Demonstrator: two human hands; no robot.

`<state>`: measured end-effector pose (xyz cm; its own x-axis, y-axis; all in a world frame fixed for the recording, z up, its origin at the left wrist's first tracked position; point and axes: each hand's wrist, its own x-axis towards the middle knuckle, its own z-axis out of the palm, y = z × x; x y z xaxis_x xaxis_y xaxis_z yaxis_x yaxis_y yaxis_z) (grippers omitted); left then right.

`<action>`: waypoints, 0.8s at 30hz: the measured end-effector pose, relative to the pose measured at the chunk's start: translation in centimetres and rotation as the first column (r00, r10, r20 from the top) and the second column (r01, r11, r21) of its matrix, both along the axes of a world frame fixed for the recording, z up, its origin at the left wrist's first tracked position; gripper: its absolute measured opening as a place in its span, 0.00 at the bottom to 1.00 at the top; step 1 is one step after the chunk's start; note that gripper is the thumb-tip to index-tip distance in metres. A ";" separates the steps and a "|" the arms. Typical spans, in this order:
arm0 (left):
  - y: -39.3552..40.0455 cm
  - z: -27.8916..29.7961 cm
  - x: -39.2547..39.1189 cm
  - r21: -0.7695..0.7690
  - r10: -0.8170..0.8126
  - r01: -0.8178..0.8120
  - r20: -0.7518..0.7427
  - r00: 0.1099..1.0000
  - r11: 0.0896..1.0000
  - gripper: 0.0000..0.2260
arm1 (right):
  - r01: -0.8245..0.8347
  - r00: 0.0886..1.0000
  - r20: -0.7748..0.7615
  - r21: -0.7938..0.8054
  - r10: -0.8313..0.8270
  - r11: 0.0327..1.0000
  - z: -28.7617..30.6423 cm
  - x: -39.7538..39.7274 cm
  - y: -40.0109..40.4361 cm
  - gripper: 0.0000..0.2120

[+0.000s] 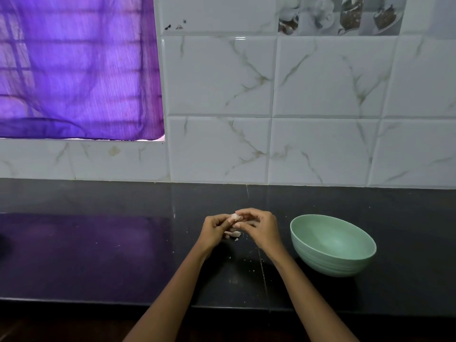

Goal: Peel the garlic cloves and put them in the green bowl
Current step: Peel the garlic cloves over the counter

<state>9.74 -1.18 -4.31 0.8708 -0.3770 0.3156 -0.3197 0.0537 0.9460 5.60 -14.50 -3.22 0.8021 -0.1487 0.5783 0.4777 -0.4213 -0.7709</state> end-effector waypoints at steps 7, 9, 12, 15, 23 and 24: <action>0.0 0.0 -0.1 0.030 -0.060 0.062 -0.059 0.996 0.998 0.12 | 0.122 0.989 0.091 -0.039 -0.118 0.992 0.1 0.0 0.1 0.05; 0.1 0.0 -0.1 0.037 -0.057 0.060 -0.059 0.997 0.998 0.12 | 0.132 0.988 0.080 -0.032 -0.129 0.991 0.2 -0.1 0.1 0.04; 0.1 0.1 -0.1 0.014 -0.055 0.056 -0.056 0.997 0.998 0.07 | 0.111 0.994 0.022 -0.001 -0.110 0.994 0.3 -0.2 -0.1 0.08; 0.2 0.2 -0.2 -0.055 -0.040 0.038 -0.048 0.998 0.998 0.10 | 0.097 0.995 -0.031 -0.008 -0.098 0.995 0.1 -0.1 -0.1 0.08; 0.4 0.1 0.0 0.033 -0.039 0.037 0.048 0.998 0.999 0.09 | 0.063 0.994 -0.092 -0.002 -0.063 0.998 0.1 -0.3 0.1 0.06; 0.4 0.0 0.0 0.056 -0.052 0.049 0.048 0.998 0.997 0.10 | 0.066 0.993 -0.093 0.002 -0.065 0.998 0.1 -0.3 0.1 0.07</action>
